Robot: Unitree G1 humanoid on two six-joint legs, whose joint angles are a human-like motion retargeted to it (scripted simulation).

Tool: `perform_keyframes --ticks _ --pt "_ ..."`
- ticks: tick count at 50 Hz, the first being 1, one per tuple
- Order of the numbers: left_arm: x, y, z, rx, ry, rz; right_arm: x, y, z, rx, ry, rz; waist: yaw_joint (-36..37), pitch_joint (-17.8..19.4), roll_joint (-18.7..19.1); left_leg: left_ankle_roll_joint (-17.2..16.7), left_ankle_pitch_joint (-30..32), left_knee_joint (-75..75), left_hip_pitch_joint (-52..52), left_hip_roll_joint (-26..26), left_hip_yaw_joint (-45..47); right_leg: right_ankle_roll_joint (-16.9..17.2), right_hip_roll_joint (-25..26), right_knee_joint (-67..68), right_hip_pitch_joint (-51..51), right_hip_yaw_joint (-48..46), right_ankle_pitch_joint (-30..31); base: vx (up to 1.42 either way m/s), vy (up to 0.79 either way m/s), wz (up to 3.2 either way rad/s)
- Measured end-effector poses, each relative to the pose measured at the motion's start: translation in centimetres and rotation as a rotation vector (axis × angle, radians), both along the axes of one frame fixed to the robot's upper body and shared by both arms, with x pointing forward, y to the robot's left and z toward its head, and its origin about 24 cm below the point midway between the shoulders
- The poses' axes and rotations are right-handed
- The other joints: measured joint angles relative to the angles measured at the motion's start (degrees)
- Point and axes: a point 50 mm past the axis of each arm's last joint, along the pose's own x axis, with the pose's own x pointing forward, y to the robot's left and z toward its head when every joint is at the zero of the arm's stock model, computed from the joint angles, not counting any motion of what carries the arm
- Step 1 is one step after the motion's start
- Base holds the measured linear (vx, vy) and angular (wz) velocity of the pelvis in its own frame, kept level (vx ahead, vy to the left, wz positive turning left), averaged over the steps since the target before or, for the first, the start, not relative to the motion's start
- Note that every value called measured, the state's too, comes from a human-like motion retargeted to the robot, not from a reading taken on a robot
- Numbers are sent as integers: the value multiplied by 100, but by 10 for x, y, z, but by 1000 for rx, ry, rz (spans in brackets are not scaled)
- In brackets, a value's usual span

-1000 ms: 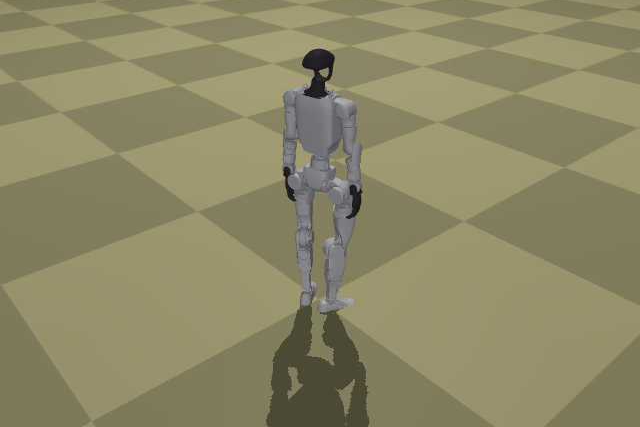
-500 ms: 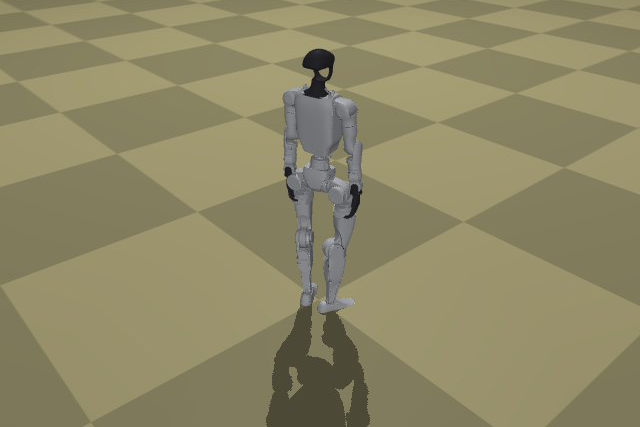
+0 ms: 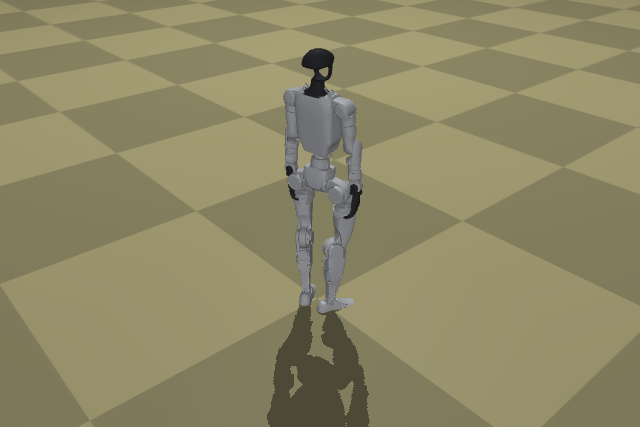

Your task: Upper body actions

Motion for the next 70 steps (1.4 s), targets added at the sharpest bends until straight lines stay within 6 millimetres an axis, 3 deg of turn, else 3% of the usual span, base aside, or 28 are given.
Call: perform_keyframes --ticks 29,35,40,44,49,55,59,62,70 --pt "0 0 0 -13 3 -15 -1 -1 0 11 3 -6 -101 -30 165 -166 199 41 -167 109 -71 -15 44 51 -118 -3 -3 -1 0 1" --pt "27 4 -1 -15 -75 -79 2 -3 0 -17 -22 -43 69 276 233 -201 346 246 -448 156 -318 -55 -5 -11 -62 -254 18 -16 -3 41" --pt "78 2 1 -25 -247 -179 7 -10 1 -39 -49 -72 333 742 289 -334 759 523 -933 11 -967 -75 -146 -215 62 -926 77 -34 -1 118" --pt "94 0 3 -10 -317 -257 -7 -16 3 -46 8 -64 615 772 277 -397 804 506 -1088 -79 -1102 -35 -255 -311 126 -1529 80 -17 9 136" --pt "75 2 1 14 -284 -261 -21 -22 6 -87 70 -33 795 639 72 140 -66 410 -690 216 1550 43 -512 -272 170 -2222 -9 1 8 127" --pt "13 8 -1 30 -44 -122 -20 -17 4 -77 37 -67 215 252 -150 352 -705 655 -148 347 4106 260 -725 -197 390 -3566 -183 17 5 191" --pt "-18 7 3 37 90 17 -20 -15 3 -67 19 -107 300 223 -36 157 -557 378 -234 249 3103 355 -439 -132 646 -3803 -308 29 12 103" --pt "-34 1 5 30 124 101 -23 -18 4 -79 28 -105 574 178 1 255 -482 -49 -125 65 3051 422 -377 -31 799 -3847 -324 38 22 15" --pt "-32 5 4 38 105 66 -13 -15 2 -49 -31 -136 528 195 184 436 -621 129 -307 130 1846 405 -449 633 1276 -4579 209 30 22 120"
